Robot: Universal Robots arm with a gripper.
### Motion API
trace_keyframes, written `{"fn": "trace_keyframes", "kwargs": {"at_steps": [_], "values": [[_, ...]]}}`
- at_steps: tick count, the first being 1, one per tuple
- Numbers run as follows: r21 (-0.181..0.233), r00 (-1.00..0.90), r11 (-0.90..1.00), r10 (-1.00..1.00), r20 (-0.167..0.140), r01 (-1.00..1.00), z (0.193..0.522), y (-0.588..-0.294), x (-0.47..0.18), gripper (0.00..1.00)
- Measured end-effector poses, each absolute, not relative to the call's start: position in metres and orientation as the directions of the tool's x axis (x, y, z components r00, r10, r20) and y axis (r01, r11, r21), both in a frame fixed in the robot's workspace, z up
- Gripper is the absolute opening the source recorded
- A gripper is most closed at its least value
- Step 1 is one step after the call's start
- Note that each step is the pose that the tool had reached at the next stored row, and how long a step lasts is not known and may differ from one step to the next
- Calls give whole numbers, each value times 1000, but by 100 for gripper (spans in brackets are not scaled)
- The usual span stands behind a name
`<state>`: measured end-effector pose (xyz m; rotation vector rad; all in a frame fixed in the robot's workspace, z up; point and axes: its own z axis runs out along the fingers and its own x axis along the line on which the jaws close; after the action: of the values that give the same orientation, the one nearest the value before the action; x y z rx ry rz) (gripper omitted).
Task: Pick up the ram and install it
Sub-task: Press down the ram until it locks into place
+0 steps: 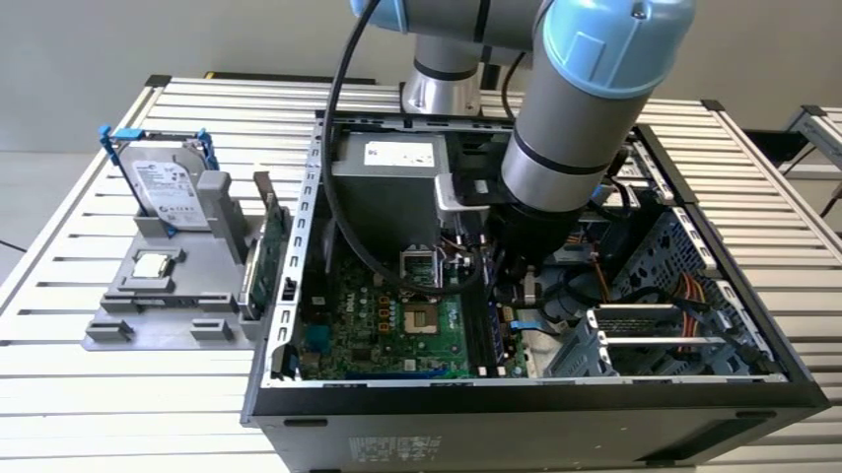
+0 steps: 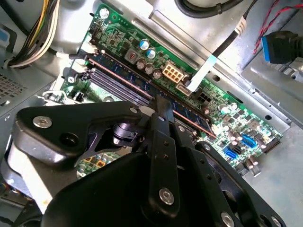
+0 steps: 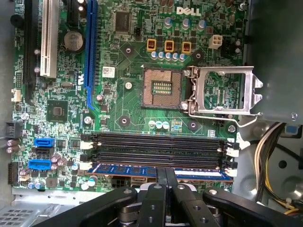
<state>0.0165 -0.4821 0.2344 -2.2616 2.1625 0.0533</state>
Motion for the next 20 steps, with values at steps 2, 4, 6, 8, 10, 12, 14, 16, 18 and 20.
{"fn": "trace_keyframes", "kwargs": {"at_steps": [2,4,6,8,10,12,14,16,18,20], "values": [[15,45,-45,-998,-33,-999,234,-482,16,0],[15,45,-45,-998,-33,-999,231,-482,16,0],[15,44,-45,-998,-33,-999,227,-482,17,0],[15,45,-45,-998,-32,-999,224,-482,17,0],[16,45,-45,-999,-30,-999,221,-482,17,0],[15,45,-45,-999,-31,-999,219,-482,17,0],[15,45,-45,-998,-32,-999,219,-482,17,0],[15,45,-45,-998,-32,-999,219,-482,17,0],[14,45,-45,-998,-35,-999,222,-481,17,0],[15,44,-45,-998,-33,-999,231,-481,17,0]]}}
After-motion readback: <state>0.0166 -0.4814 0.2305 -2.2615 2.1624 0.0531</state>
